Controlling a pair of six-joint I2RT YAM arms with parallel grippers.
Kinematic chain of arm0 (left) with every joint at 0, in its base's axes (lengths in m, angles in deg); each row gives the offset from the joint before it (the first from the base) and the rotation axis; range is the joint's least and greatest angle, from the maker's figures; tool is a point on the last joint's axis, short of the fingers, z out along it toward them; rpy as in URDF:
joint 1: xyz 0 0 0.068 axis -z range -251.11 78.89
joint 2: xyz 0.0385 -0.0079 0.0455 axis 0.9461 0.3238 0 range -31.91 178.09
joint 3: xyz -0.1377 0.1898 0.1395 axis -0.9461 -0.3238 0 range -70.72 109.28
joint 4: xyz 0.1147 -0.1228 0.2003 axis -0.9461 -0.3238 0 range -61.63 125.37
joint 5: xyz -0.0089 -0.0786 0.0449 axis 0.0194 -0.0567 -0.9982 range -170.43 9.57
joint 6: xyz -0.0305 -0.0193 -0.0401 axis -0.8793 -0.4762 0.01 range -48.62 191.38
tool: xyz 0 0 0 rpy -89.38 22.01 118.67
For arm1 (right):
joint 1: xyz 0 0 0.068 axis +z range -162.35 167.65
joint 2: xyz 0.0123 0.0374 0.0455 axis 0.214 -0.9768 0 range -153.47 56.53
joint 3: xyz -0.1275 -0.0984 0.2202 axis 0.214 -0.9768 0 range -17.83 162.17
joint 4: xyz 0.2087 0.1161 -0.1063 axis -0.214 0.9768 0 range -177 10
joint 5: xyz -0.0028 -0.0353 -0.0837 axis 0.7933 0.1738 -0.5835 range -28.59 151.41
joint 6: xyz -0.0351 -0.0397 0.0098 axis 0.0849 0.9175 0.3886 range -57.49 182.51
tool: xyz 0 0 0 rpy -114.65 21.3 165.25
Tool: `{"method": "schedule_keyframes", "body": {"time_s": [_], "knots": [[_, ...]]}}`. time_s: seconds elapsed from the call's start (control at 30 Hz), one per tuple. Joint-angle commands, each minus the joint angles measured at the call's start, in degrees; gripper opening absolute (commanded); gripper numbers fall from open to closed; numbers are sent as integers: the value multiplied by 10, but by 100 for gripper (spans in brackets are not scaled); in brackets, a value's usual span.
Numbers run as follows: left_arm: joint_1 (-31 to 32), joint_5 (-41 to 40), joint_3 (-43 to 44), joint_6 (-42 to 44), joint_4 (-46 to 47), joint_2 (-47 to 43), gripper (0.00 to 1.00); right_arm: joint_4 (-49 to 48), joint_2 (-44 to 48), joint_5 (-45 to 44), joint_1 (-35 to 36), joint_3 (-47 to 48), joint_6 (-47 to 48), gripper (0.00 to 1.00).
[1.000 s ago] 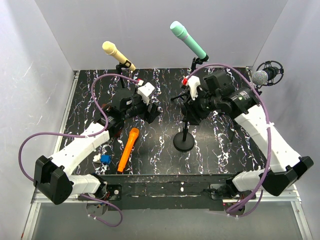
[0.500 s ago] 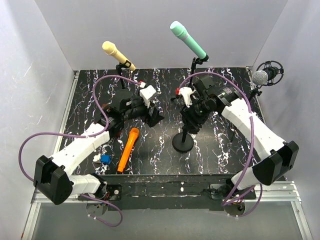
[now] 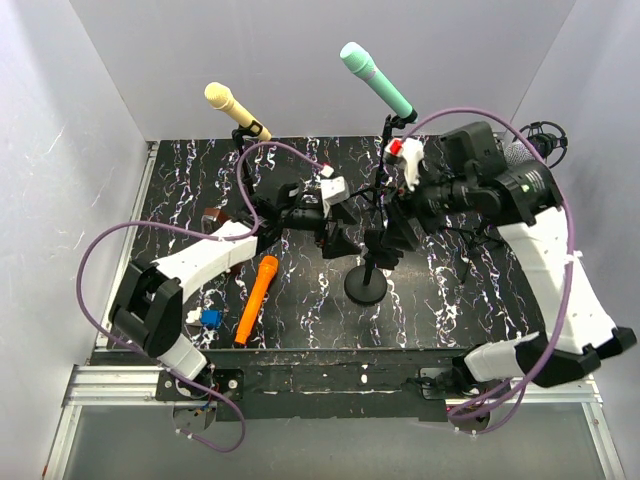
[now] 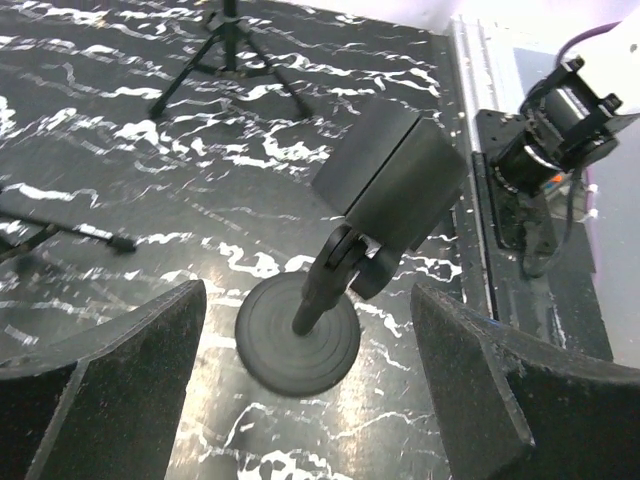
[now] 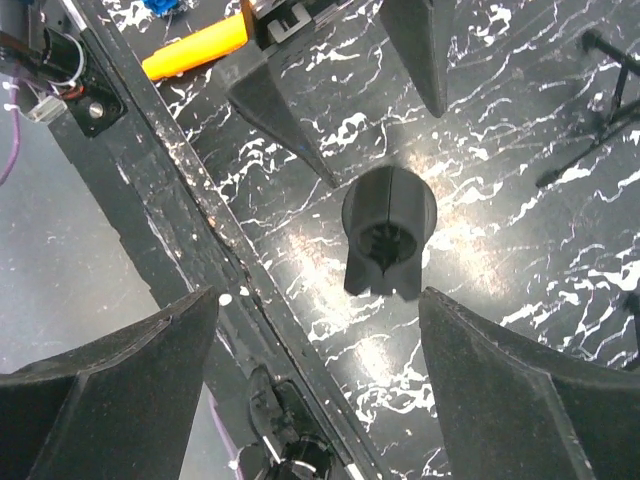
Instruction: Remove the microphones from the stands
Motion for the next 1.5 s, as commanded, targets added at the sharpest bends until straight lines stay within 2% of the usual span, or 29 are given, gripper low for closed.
{"method": "schedule_keyframes", "body": {"time_s": [0.0, 0.2, 0.3, 0.53, 0.83, 1.1, 1.27, 1.47], "knots": [[40, 56, 47, 28, 23, 10, 83, 43, 47, -12, -16, -49, 17, 87], [70, 61, 88, 24, 35, 49, 82, 32, 82, -10, -36, -89, 9, 87], [84, 62, 101, 27, 34, 60, 79, 28, 94, -9, -53, -101, 6, 87], [89, 38, 121, 53, -13, 65, 49, 23, 112, -7, -71, -114, 11, 86], [79, -78, 148, 69, -123, 4, 12, -3, 129, -29, -97, -116, 24, 86], [26, -197, 148, 62, -190, -91, 0, -18, 122, -29, -101, -112, 21, 85], [-10, -306, 157, 53, -219, -152, 0, -20, 92, -16, -102, -81, 12, 85], [-75, -318, 195, 58, -288, -203, 0, -23, 52, 0, -102, -43, 5, 84]]}}
